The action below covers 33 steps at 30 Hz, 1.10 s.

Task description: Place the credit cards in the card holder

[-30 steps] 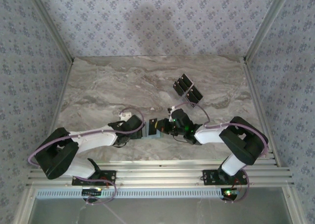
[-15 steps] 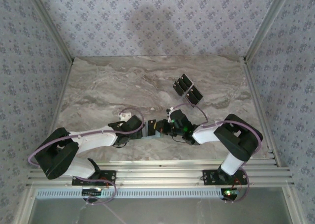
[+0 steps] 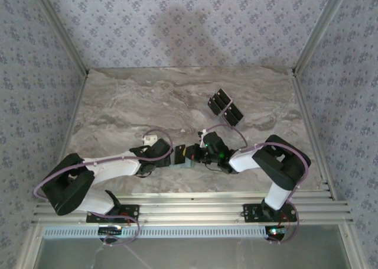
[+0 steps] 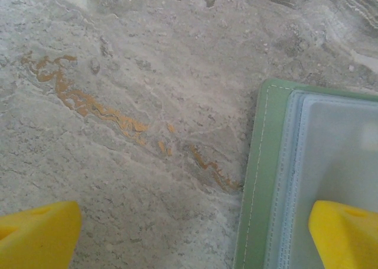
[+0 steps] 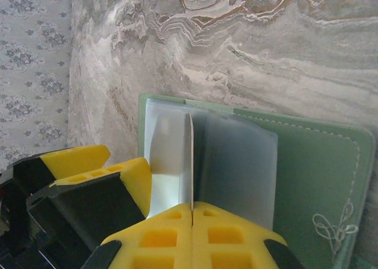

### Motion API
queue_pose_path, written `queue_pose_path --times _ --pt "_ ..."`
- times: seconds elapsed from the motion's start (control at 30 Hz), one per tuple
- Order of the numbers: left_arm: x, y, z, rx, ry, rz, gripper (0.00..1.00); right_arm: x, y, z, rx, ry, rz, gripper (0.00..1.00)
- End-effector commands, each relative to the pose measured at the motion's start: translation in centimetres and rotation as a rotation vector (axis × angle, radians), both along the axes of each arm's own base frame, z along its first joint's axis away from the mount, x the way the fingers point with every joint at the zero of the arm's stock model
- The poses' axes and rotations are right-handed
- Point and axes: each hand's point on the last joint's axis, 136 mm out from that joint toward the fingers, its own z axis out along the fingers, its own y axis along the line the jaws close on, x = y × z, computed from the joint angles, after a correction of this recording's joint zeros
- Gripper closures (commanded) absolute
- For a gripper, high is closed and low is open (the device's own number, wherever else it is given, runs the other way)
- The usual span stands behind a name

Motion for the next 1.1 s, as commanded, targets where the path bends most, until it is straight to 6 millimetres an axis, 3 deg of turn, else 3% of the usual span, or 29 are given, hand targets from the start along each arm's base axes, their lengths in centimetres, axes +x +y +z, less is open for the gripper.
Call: queue_pose_path --times 0.0,0.37,1.07 --pt "-2.6 2.7 -2.2 0.121 0.113 -0.011 0.00 0.1 0.9 0.6 0.030 -0.001 0.021 1.00" --pt "-2.8 2.9 -2.4 0.122 0.117 -0.004 0.00 0.5 1.0 1.3 0.096 0.014 -0.014 1.00" --pt "-3.0 3.1 -2.5 0.122 0.118 -0.001 0.00 0.2 -0.6 0.4 0.111 0.044 -0.095 1.00"
